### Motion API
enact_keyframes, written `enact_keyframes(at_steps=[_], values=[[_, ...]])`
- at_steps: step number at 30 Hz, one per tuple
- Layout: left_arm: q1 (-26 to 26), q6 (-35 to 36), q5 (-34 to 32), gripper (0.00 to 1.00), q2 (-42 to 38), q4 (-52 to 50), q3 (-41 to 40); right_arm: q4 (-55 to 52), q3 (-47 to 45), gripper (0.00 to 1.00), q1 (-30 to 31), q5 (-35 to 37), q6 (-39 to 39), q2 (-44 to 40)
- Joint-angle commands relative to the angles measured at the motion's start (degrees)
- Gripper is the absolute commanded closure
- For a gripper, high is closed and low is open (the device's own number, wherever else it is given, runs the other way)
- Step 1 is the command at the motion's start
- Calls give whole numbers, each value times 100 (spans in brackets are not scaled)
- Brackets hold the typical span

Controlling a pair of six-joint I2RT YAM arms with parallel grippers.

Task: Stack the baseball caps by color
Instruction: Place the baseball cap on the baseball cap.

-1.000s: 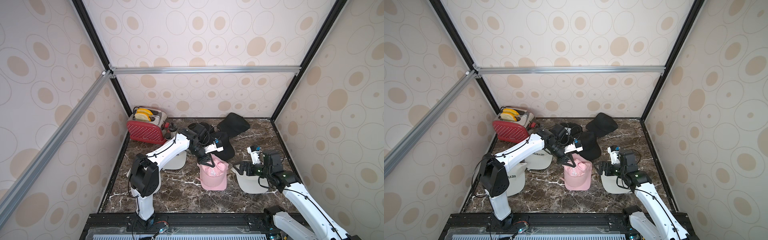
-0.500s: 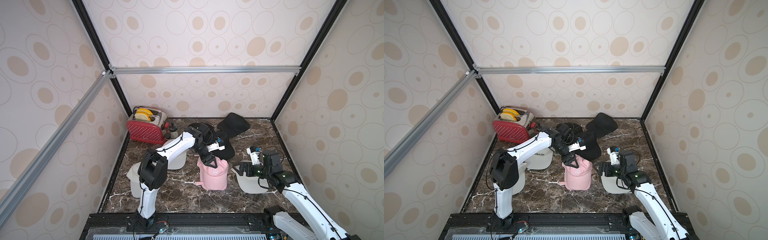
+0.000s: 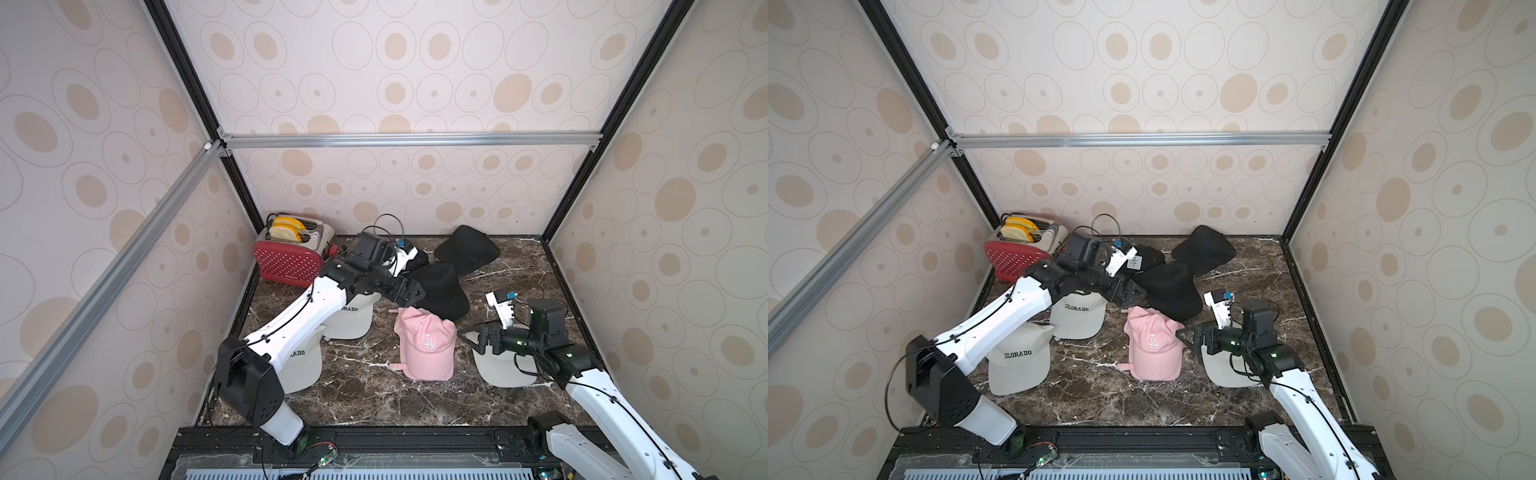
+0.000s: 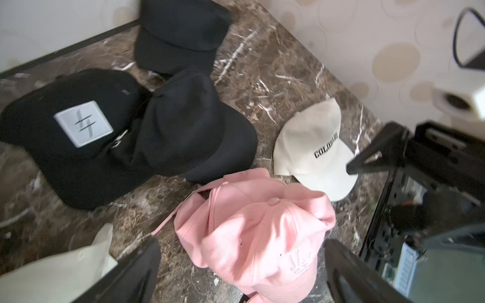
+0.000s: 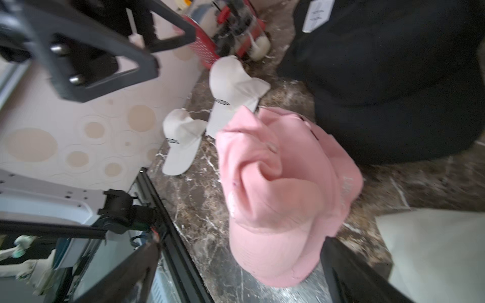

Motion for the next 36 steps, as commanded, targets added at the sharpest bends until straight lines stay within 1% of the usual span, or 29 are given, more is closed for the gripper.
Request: enact_keyframes(at_steps=[1,4,6,7,8,10,11,13,14,17,18,20,21,24,26,28,30,33,36], values=[[83,-1740,166,1,-520,1550,-993,935,-81,0,10,-1145,366,70],[82,-1710,-204,6,-1108,1495,-1472,1280,-73,0,56,-1302,535,307],[84,-1574,-228,17,-1305,1277,-1553,1339,-8,0,131,-1262,507,514],[77,-1591,-128,21,-1322,1248,-1577,1357,27,0,171,-1262,494,621],[83,-1644,119,28,-1281,1256,-1596,1382,75,0,232,-1303,491,748],[53,-1888,523,47,-1148,1341,-1660,1431,157,0,382,-1341,485,945],[-3,-1971,632,58,-1078,1343,-1696,1473,172,0,458,-1328,482,1017],[-139,-2027,677,71,-1016,1332,-1808,1530,165,0,573,-1276,482,1104],[-223,-2011,660,77,-987,1339,-1856,1559,152,0,629,-1262,469,1144],[-444,-1961,686,92,-806,1418,-1940,1470,169,0,769,-1269,311,1347],[-470,-1968,758,95,-714,1461,-1940,1380,197,0,785,-1207,229,1445],[-479,-2013,938,99,-456,1654,-1952,1335,155,1,795,-879,123,1573],[-479,-1993,946,99,-343,1743,-1965,1324,116,1,799,-575,96,1588],[-479,-1714,409,100,81,1771,-1897,1377,-12,1,800,399,-124,1719],[-458,-1556,89,100,555,1575,-1708,1414,-72,1,800,800,-314,2061],[-430,-1506,11,100,966,1419,-1588,1230,-23,4,789,792,-401,2457],[-429,-1571,-40,100,1181,1578,-1737,1350,-139,6,786,536,-291,2673],[-434,-1610,-179,100,1327,1608,-1945,1632,-430,6,797,354,-104,2682],[-433,-1557,-228,100,1245,1474,-2001,1466,-487,6,799,421,-179,2637]])
